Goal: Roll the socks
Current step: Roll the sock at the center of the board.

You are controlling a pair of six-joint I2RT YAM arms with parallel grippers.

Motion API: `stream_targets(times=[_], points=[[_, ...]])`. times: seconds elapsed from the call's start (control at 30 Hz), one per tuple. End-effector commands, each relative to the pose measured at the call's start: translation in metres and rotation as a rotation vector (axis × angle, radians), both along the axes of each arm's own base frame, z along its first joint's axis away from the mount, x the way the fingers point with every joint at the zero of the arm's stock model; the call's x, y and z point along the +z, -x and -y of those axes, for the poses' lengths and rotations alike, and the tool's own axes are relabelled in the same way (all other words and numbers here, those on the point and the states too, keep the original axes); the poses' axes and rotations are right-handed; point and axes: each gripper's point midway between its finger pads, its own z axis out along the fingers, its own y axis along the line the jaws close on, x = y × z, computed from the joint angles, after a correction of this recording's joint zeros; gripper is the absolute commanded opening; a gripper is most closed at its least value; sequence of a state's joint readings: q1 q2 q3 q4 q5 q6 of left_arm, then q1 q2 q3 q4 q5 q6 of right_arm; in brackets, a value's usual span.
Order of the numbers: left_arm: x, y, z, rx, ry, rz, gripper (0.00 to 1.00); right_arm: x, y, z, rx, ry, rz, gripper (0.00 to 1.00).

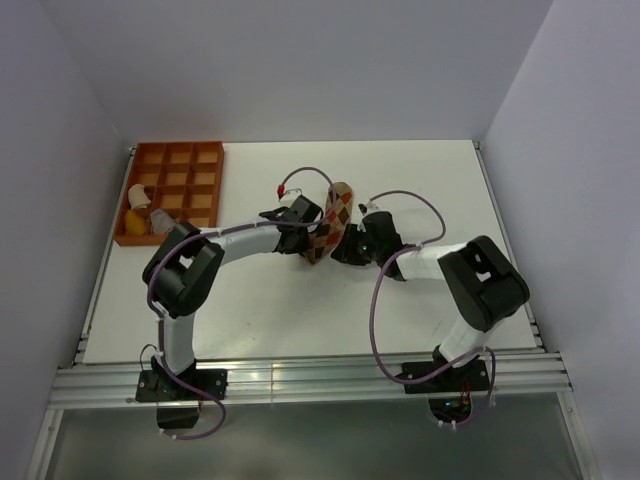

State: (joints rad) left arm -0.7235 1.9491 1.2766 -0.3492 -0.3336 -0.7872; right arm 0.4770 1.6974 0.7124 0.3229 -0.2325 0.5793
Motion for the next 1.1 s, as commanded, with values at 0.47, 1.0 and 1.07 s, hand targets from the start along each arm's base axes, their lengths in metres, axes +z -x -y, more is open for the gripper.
stream_targets(times=[0.47, 1.0, 1.07], points=[[-0.013, 0.005, 0.002, -0.022, -0.063, -0.086, 0.0, 0.071, 0.007, -0.063, 0.267, -0.177, 0.435, 0.66], [-0.016, 0.005, 0.01, -0.049, -0.055, -0.14, 0.0, 0.032, 0.003, -0.065, 0.275, 0.011, 0.458, 0.65], [-0.016, 0.006, 0.01, -0.052, -0.054, -0.145, 0.0, 0.03, -0.002, -0.064, 0.256, 0.032, 0.463, 0.64]])
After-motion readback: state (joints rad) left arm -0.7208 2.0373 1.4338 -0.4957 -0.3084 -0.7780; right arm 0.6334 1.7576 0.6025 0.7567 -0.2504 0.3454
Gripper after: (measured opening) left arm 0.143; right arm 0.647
